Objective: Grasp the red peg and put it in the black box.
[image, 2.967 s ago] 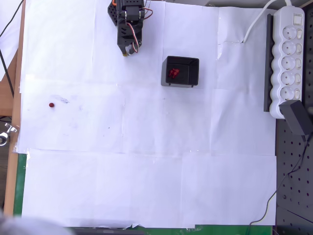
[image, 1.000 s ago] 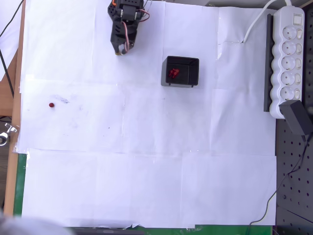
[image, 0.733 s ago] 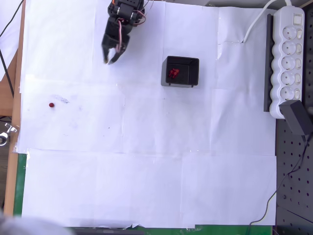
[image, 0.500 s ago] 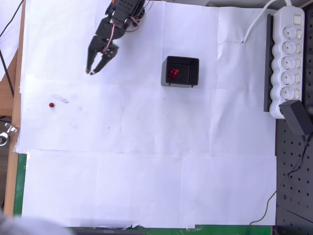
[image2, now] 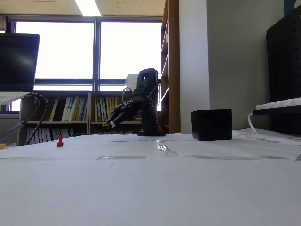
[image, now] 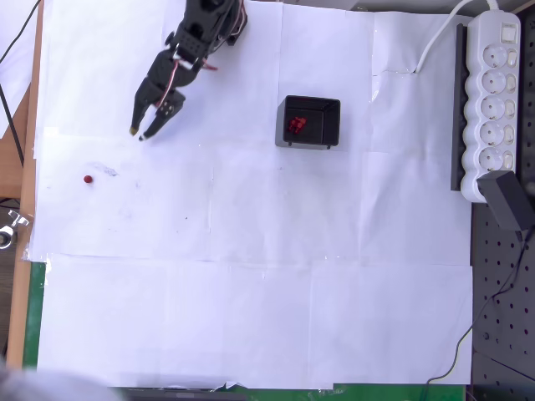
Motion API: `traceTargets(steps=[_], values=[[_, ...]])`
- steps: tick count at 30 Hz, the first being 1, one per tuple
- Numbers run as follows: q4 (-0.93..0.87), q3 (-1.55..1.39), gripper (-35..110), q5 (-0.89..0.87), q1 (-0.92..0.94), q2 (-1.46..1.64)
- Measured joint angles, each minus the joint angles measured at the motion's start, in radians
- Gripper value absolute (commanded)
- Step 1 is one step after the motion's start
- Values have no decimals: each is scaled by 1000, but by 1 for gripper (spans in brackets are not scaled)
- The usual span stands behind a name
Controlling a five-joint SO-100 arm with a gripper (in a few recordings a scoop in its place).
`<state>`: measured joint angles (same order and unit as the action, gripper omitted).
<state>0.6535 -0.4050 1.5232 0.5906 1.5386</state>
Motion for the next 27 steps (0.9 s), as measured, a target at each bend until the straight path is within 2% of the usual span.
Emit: traceTargets(steps=[2,4,9,10,17,27], values=[[41,-48,18,17,14,72],[80,-86,28,38,26,129],[169,-126,29,51,69,242],[179,-133,35,54,78,261],[190,-212,50,61,138,367],[190,-410,50,67,173,525]])
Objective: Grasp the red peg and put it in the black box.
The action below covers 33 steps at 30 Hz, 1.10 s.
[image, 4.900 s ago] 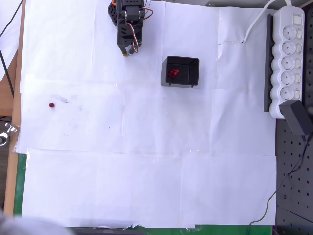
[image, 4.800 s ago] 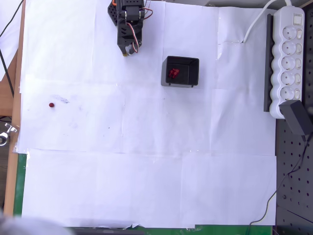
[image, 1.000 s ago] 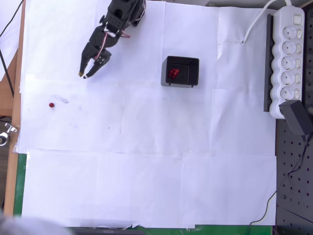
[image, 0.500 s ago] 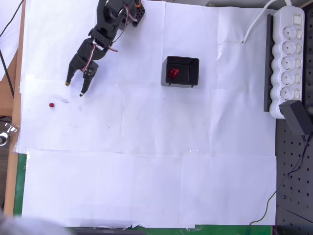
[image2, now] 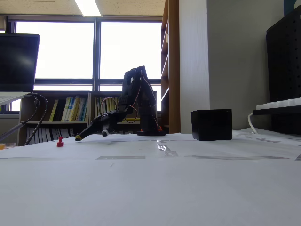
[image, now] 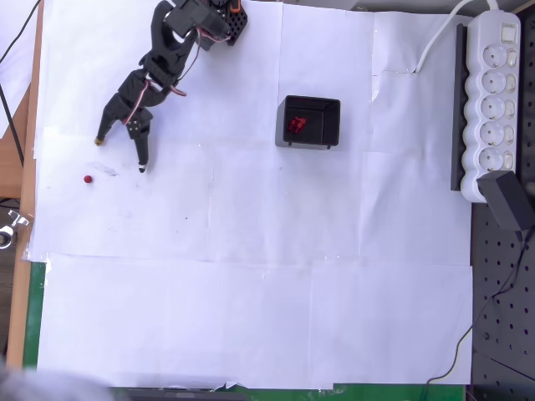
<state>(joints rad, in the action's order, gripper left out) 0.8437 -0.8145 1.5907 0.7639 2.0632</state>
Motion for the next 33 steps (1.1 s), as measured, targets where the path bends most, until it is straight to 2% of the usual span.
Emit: traceTargets(steps=[21,33], values=[[-114,-330,50,129,-6,206],[-164,-462,50,133,-32,278]])
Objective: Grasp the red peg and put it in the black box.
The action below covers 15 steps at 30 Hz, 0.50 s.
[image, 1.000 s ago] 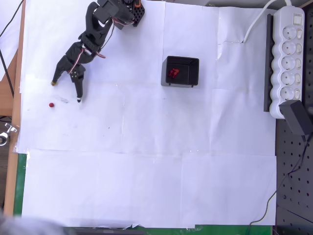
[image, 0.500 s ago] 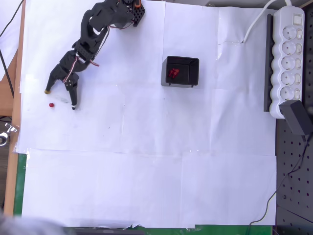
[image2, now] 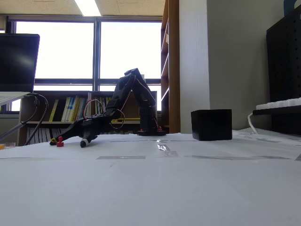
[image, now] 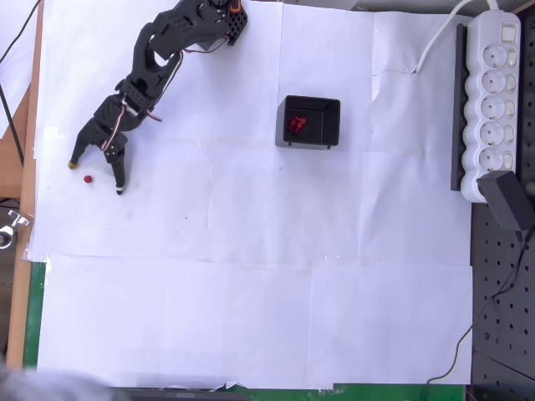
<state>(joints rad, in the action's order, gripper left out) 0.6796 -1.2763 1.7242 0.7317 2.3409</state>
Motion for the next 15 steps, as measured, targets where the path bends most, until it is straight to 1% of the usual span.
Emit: traceTargets(steps=[15], values=[[5,-18,49,-6,-26,14]])
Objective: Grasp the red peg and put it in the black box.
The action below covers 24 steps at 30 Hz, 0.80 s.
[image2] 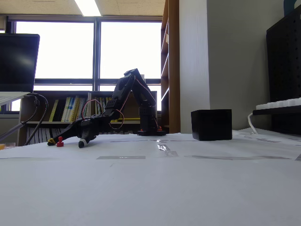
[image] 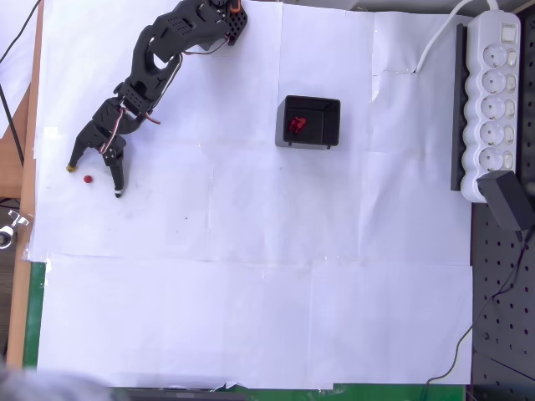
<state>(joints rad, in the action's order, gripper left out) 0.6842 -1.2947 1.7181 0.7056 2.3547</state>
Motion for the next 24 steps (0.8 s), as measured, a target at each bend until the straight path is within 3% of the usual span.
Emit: traceTargets(steps=[24], values=[[-3,8,50,-17,-31,0]])
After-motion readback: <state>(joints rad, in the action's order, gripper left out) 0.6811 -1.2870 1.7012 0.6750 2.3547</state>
